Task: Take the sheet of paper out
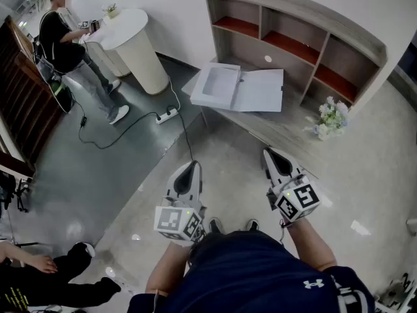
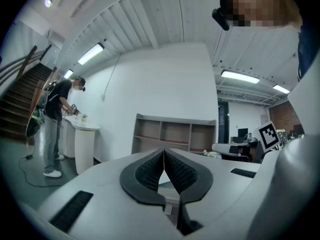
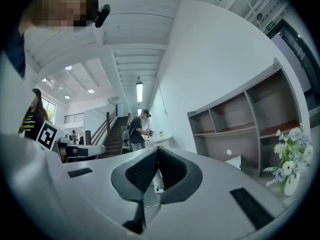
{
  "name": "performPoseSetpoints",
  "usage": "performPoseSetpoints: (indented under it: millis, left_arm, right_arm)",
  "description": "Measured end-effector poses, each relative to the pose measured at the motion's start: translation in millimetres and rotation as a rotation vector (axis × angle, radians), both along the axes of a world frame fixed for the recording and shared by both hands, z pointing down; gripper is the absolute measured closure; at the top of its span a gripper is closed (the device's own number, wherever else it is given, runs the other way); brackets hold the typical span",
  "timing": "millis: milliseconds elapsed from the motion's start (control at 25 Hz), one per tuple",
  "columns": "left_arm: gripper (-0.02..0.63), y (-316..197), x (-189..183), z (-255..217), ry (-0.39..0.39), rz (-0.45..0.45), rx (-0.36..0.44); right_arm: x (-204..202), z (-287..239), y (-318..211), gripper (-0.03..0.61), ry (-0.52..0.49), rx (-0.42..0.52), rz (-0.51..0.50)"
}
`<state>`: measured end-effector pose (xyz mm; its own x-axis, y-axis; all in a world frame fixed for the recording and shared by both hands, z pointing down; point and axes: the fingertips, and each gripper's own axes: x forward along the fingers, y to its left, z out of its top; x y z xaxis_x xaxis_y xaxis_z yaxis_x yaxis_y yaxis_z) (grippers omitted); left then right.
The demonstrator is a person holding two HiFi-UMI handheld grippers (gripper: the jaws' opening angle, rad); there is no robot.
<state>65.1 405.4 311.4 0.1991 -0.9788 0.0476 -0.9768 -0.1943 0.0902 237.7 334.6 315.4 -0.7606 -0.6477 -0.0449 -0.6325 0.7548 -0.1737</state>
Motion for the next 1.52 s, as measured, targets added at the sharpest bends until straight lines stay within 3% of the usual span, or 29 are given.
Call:
performPoseSetpoints:
  millis: [520, 840, 1160, 1520]
  left_arm:
    - [0.597, -11.2, 19.9, 0.4, -0.013, -0.052, 0.009]
    - [0.597, -17.8, 28.0, 15.9, -0.011, -0.076, -0.027]
    - [0.597, -67.0, -9.0, 29.5, 0.017, -0.05, -0.041]
    - [0.597, -136.8, -86.2, 15.3, 0.037, 0.046, -0.013]
  right_arm:
    - [27.2, 3.6, -15.2, 0.565, -0.042, -0.004, -0.033]
    - [42.6, 27.8, -41.0, 0.565, -0.048, -0.087, -0.023]
    - [12.5, 46.1, -86.6, 0.565, -0.02, -0.14, 0.008]
    - [-50.6, 38.4, -146.7, 0.565, 0.006, -0.158, 0.107]
